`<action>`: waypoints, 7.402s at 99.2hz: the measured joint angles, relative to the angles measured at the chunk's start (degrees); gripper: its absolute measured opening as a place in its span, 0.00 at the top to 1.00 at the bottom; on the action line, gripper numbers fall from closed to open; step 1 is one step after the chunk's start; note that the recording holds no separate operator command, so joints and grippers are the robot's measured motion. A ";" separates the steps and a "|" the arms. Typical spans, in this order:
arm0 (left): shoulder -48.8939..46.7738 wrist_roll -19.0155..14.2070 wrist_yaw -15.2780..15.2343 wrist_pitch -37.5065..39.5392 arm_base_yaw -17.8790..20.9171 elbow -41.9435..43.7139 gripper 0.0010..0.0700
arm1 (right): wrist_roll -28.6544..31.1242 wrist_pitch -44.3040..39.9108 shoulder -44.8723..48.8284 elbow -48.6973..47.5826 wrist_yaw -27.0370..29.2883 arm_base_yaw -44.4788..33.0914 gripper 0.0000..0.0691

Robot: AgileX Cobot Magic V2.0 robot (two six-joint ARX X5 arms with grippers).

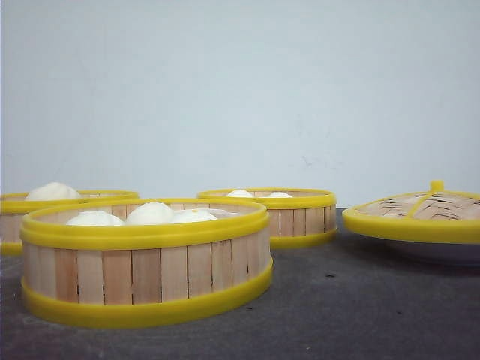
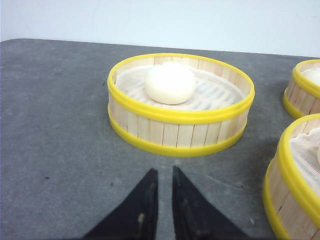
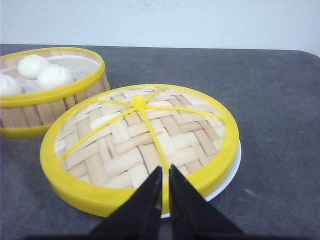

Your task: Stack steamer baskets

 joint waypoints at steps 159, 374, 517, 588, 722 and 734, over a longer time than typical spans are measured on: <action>0.00 0.00 0.00 0.00 0.00 0.00 0.98 | 0.00 0.00 0.00 0.00 0.00 0.00 0.97; 40.06 2.47 7.82 -31.80 0.00 46.58 0.98 | -0.17 -31.87 47.52 48.44 -3.26 0.00 0.99; 42.53 2.43 7.80 -30.38 0.00 46.58 0.26 | 6.84 -16.63 91.17 72.39 -5.62 16.61 0.10; 42.53 2.43 7.78 -30.40 0.00 46.58 0.26 | 5.68 -20.65 118.79 98.27 0.92 13.44 0.12; 42.53 3.98 7.54 -30.38 0.00 46.58 0.26 | 4.42 -22.10 123.36 100.85 -0.42 12.04 0.96; 42.53 3.98 7.54 -30.40 0.00 46.58 0.26 | 4.02 -25.68 123.51 106.29 -0.17 11.82 0.96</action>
